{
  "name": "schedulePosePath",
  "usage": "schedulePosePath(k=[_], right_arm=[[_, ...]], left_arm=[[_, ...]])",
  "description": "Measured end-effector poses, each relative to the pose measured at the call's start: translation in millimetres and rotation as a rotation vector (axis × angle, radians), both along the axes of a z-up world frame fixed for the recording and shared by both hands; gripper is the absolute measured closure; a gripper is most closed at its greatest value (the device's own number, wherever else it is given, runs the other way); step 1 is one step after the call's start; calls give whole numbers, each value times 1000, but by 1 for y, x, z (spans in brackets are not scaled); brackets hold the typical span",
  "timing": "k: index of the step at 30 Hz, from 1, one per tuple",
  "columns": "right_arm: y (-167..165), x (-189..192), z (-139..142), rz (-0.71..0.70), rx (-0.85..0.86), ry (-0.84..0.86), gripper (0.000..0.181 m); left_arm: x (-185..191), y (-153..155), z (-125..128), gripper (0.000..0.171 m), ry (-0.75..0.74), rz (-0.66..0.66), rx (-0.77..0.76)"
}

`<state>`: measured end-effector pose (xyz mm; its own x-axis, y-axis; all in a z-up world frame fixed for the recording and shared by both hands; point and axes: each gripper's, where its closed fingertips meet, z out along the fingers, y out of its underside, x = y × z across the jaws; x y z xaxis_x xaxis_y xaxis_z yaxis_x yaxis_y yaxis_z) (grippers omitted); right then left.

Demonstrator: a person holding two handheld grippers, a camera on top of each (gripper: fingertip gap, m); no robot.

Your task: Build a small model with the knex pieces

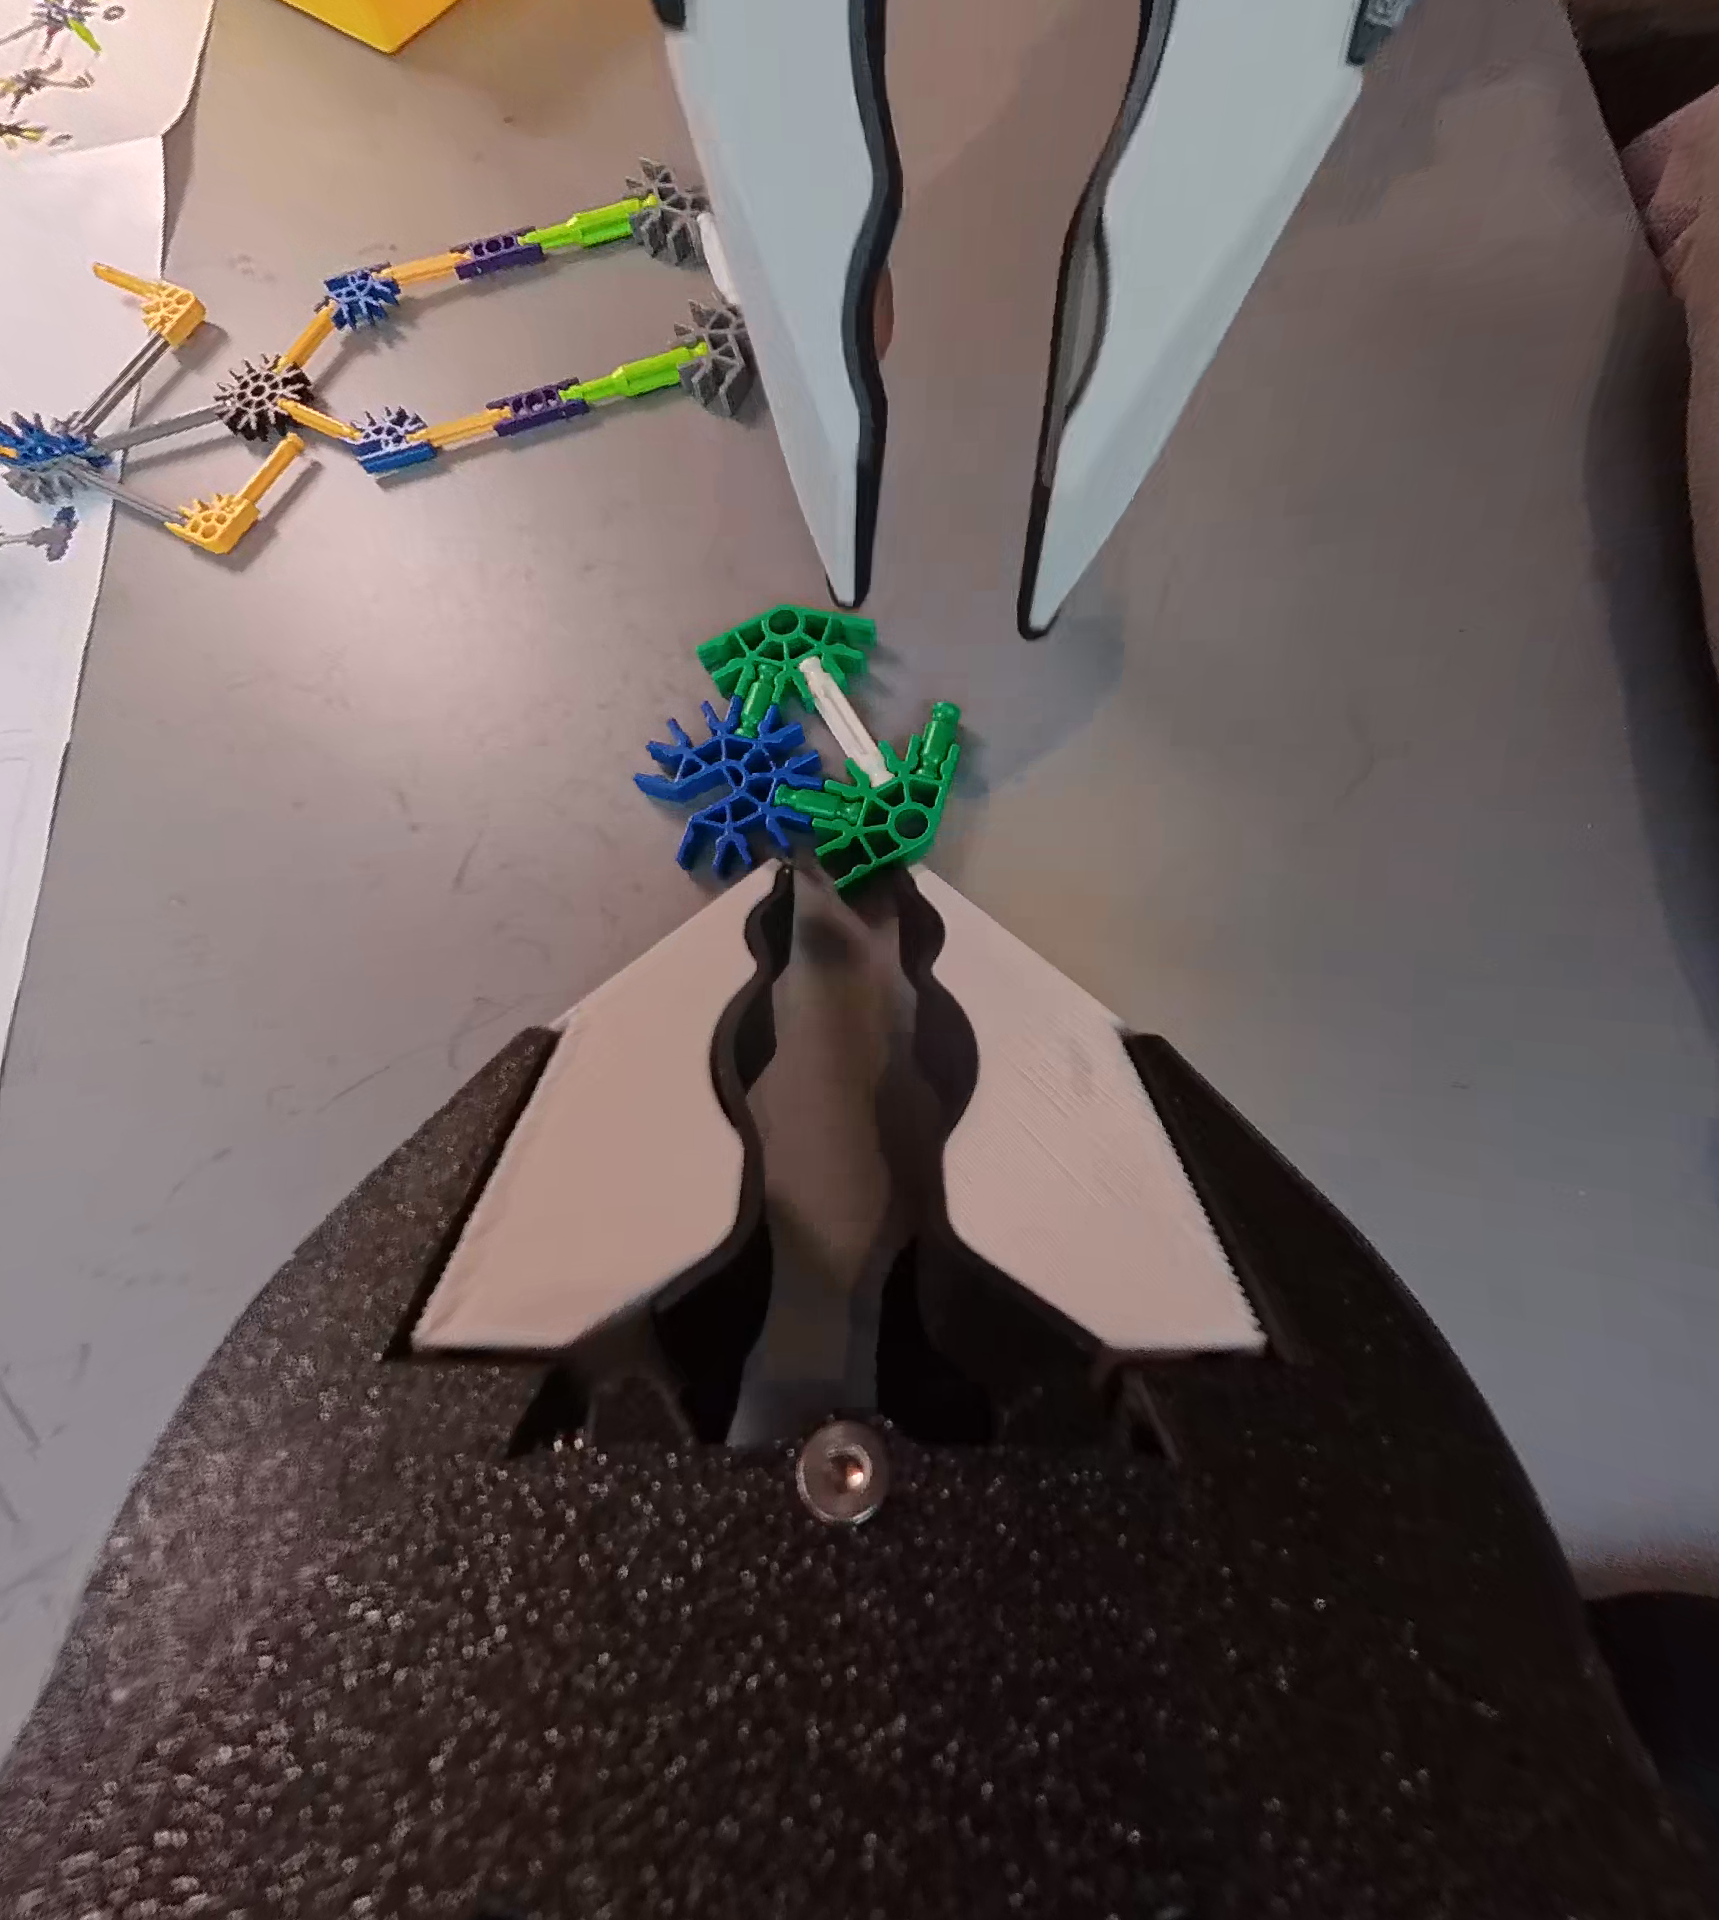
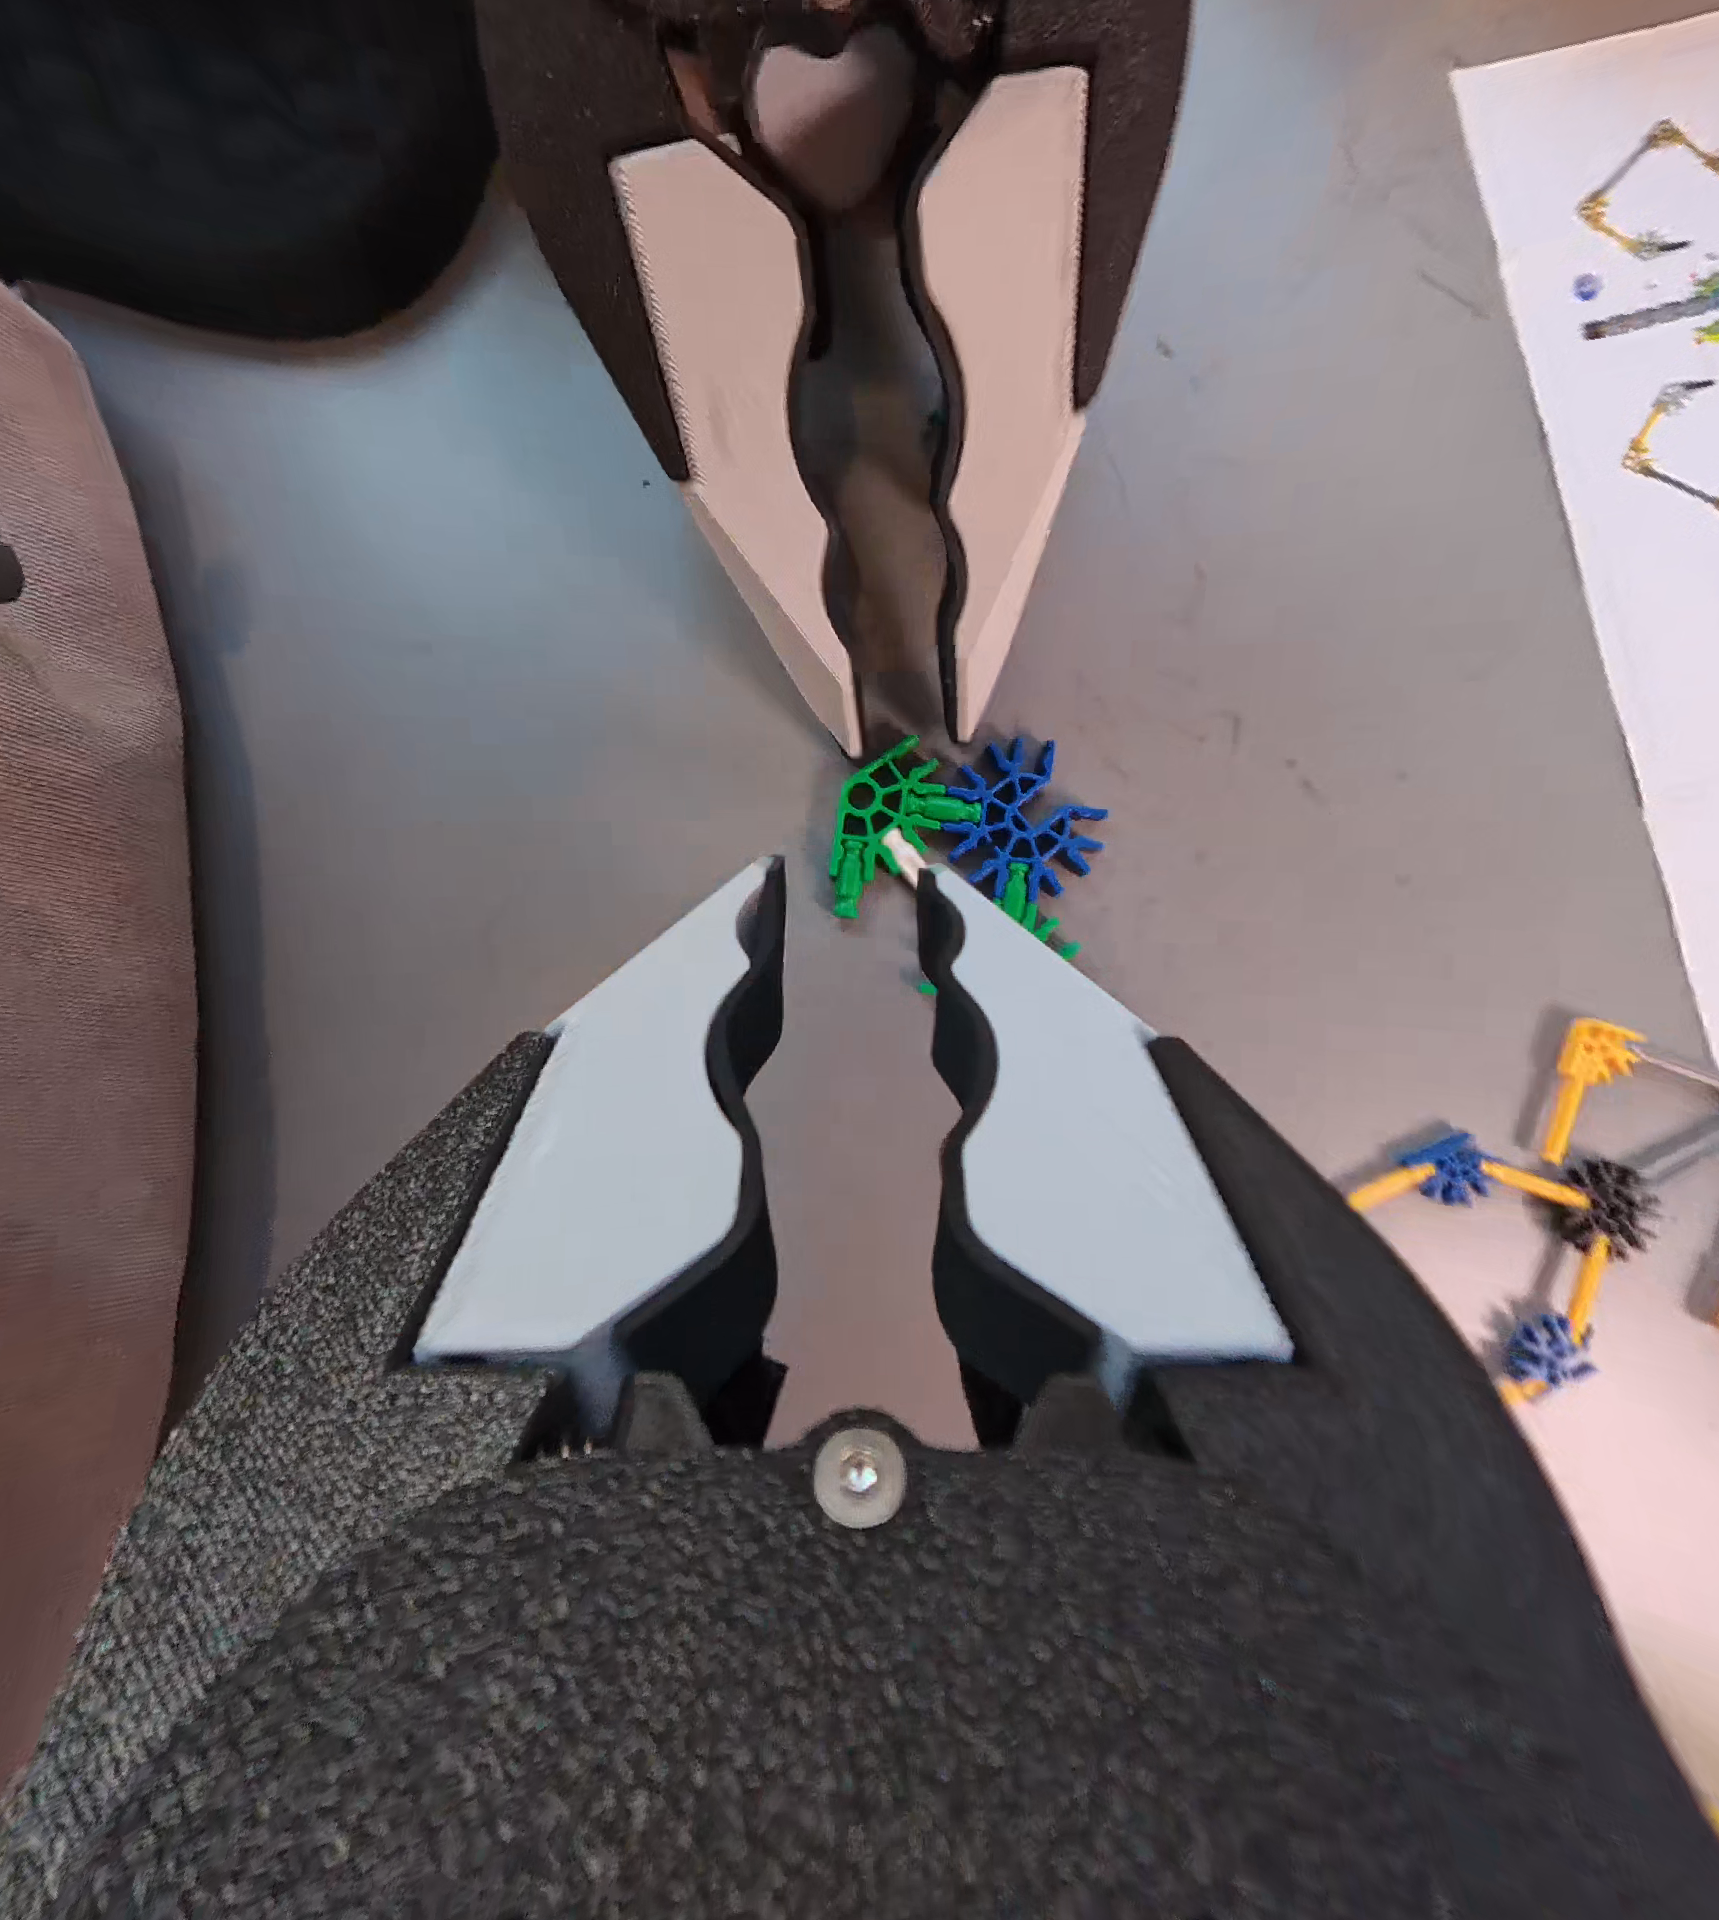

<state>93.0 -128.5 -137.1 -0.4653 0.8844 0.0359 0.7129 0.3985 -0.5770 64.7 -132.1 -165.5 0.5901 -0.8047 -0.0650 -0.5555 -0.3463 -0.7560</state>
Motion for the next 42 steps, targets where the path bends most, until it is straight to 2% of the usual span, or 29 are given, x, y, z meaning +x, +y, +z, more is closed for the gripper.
schedulePosePath(k=[6,10,13,21,23,26,31,34,37,42], right_arm=[[19,33,-3,-145,-24,75,156],[21,47,-8,-202,-48,108,156],[19,50,-9,-220,-68,131,156],[10,42,-5,-220,-64,193,159],[6,35,3,-220,-67,238,159],[-1,21,18,-187,-4,347,159],[-34,0,38,5,186,554,158],[-45,-5,42,87,297,624,158],[-51,-6,44,139,335,638,167],[-52,-5,40,166,349,623,175]], left_arm=[[-30,-8,27,142,-66,-3,24],[-62,-25,10,138,-39,7,-93],[-71,-29,3,139,-33,13,-127],[-79,-29,-3,166,-9,45,-146],[-73,-29,2,166,-26,35,-123],[-37,-30,30,166,-190,-53,-58],[18,-41,64,166,-411,-206,-61],[29,-47,70,166,-484,-252,-115],[30,-48,73,166,-521,-263,-135],[32,-50,69,166,-504,-272,-146]])
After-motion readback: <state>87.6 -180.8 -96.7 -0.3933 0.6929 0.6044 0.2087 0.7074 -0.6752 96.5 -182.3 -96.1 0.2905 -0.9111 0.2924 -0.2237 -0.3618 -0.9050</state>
